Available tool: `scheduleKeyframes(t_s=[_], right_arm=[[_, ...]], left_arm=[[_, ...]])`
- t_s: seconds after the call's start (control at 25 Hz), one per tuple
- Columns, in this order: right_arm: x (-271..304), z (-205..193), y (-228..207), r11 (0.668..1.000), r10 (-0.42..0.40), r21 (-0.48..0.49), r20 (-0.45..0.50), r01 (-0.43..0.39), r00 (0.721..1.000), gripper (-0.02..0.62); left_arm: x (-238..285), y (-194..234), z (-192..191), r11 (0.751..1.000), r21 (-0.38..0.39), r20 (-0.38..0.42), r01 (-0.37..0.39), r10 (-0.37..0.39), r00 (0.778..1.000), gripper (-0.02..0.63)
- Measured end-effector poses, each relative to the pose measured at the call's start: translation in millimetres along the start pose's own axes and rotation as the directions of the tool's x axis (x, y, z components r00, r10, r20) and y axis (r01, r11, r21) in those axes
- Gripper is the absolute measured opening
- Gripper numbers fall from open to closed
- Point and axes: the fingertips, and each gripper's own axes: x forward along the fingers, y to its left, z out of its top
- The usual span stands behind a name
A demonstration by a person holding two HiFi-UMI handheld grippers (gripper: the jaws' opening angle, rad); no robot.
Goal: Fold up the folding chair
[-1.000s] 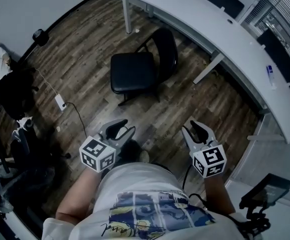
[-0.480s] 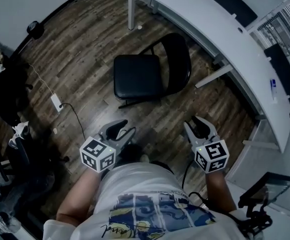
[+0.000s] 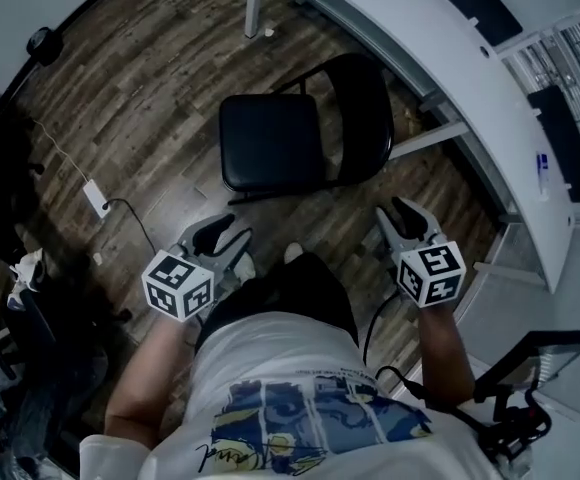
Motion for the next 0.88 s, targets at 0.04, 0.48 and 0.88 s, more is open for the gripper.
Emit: scheduleKeyframes(t_s=[0.04, 0.48, 0.88], right_arm=[[7.4, -1.1, -5.2, 1.0, -0.002, 0.009, -0.008, 0.002, 1.0, 0.126], [96.6, -7.7, -97.3, 0.996, -0.025, 0.084, -0.114, 0.035, 0.993, 0.126], [180.9, -45.0, -184.5, 0.981, -0.057, 0.167, -0.25, 0.101, 0.966, 0.177]], left_arm=[[0.3, 8.4, -1.0, 1.0, -0.011, 0.001, -0.009, 0.009, 1.0, 0.175], [47.5, 61.2, -6.2, 0.992, -0.084, -0.062, -0.089, 0.084, 0.995, 0.199], [125.7, 132.2, -63.0, 0.973, -0.177, -0.223, -0.148, 0.106, 0.969, 0.233]])
